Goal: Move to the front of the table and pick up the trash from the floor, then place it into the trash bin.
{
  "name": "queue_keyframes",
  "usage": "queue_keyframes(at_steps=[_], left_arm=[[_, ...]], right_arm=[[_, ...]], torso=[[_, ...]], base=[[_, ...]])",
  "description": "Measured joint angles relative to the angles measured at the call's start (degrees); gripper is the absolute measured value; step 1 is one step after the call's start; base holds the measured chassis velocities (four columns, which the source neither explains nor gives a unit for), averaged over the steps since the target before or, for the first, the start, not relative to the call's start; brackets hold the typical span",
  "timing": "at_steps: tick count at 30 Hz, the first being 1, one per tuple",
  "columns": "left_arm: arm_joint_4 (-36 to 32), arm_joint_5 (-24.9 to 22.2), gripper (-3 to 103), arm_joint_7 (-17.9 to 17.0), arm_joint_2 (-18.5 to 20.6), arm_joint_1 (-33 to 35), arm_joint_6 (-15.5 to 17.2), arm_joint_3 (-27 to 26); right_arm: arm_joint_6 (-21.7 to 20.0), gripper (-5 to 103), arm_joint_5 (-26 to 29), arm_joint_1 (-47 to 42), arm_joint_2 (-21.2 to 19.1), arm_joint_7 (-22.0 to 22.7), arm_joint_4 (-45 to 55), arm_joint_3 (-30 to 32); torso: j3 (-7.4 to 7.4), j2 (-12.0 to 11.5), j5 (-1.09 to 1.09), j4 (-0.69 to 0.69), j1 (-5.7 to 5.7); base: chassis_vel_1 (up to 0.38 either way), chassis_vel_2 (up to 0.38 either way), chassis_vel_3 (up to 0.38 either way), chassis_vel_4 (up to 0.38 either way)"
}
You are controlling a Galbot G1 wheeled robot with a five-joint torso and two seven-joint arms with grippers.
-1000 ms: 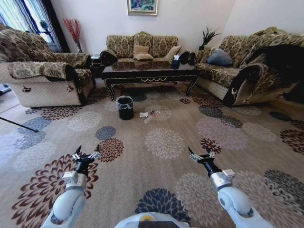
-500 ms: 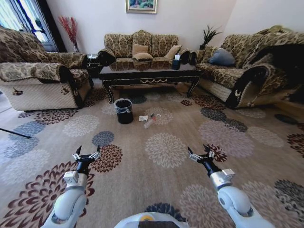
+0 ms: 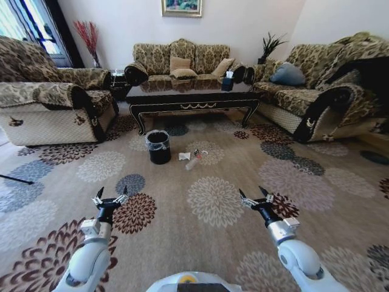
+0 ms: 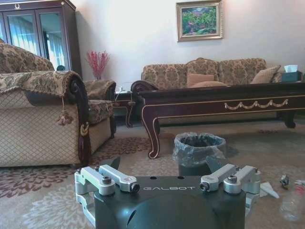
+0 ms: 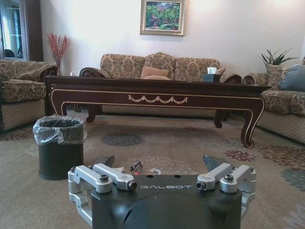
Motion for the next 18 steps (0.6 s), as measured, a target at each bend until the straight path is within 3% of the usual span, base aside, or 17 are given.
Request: queue_keyframes(at_steps=[18], left_arm=[[0.26, -0.38, 100, -0.35, -0.38, 0.00, 0.15, -0.04]], right_arm=[[0.18, 100, -0.85, -0.35, 0.36, -0.54, -0.22, -0.28]], torso=[[0.04, 0.00, 0.00, 0.00, 0.00]], base=[[-0.162, 0.161, 0.159, -0.163]])
